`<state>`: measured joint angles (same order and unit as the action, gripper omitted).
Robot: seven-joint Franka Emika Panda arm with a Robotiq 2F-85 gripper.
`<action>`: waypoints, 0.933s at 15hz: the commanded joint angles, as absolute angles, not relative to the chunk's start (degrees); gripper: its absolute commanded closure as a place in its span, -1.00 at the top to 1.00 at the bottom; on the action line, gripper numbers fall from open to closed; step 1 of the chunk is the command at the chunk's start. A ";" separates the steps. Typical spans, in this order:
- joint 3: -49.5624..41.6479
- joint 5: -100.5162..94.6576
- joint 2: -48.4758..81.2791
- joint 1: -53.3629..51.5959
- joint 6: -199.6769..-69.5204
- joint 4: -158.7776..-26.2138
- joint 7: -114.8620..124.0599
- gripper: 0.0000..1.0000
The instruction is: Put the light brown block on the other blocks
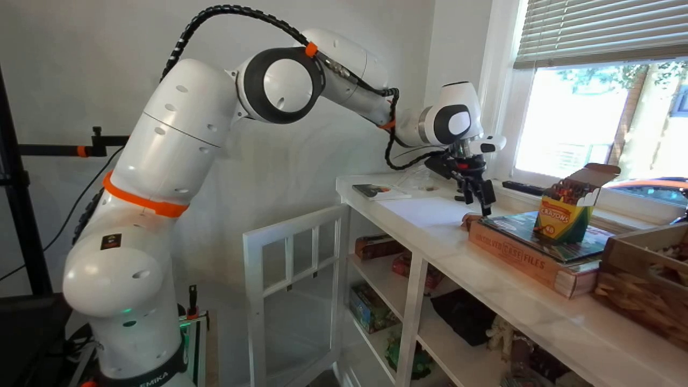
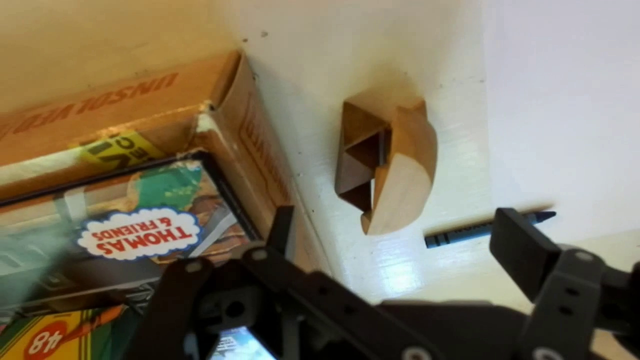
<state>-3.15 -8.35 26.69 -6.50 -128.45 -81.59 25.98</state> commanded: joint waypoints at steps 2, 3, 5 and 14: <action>-0.35 -0.72 19.70 -3.51 -122.36 -85.51 16.03 1.00; -0.11 0.46 18.07 -3.09 -121.22 -86.41 14.14 1.00; 0.31 2.65 15.06 -2.12 -118.09 -87.84 10.38 1.00; -0.17 3.48 3.30 -1.71 -111.63 -98.47 7.98 1.00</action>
